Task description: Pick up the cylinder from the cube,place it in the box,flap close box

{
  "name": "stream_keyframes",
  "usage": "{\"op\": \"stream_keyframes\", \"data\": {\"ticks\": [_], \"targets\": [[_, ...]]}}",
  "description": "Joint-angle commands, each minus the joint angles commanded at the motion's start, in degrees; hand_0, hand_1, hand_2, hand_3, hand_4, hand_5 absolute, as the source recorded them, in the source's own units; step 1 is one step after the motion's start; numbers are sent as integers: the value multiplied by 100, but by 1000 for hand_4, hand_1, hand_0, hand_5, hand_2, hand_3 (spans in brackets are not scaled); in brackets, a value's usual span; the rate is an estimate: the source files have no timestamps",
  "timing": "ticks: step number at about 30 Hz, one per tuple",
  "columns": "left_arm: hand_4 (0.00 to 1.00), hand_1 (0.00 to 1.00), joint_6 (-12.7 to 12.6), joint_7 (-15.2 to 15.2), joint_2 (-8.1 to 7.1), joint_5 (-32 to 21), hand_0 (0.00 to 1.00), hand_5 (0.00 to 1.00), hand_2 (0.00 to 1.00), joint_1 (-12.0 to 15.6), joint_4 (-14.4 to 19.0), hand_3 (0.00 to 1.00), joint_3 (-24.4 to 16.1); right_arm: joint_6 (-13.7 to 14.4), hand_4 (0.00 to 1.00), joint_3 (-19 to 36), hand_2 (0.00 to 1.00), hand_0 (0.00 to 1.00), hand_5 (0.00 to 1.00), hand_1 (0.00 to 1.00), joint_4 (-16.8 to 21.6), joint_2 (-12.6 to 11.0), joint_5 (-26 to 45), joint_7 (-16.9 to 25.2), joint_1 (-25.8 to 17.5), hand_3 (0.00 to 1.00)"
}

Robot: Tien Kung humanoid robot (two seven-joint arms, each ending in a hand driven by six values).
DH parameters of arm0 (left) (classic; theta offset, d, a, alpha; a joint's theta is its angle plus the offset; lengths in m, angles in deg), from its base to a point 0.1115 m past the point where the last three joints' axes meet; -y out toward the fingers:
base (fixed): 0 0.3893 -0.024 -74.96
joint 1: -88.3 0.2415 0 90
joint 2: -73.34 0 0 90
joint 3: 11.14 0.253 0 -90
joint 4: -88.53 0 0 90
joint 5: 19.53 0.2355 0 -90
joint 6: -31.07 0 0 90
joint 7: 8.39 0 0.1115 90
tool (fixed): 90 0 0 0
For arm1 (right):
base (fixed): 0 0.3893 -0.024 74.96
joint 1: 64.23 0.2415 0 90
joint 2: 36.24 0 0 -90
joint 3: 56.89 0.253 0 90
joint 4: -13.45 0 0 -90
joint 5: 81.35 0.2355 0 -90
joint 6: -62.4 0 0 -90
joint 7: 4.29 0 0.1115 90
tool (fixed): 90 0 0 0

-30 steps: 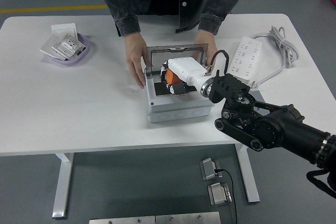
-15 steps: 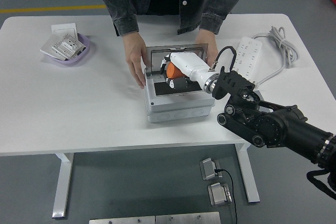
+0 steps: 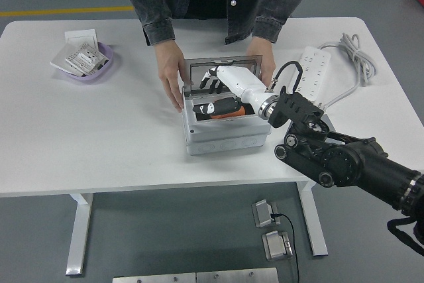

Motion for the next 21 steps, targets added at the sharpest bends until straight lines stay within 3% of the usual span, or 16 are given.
{"op": "stream_keyframes", "data": {"ticks": [5,14,17,21], "targets": [[646,652,5,-1,18,-19,627,166,608,10,-3,626,7,-292,939,398,528,566,505,455,571,-343,272,-217,-196,584],[646,651,9,-5,32,-186,627,163,607,40,-20,626,163,-1288,944,1252,524,562,510,436,2006,-1263,944,-975,-347,551],[646,651,7,-8,30,-217,627,163,607,35,-18,626,204,-1378,944,1317,524,562,510,436,2273,-1314,1016,-991,-148,551],[644,652,3,-12,25,-240,627,160,607,27,-13,627,230,-1353,944,1200,493,543,523,417,1981,-1214,1135,-901,188,560]]}}
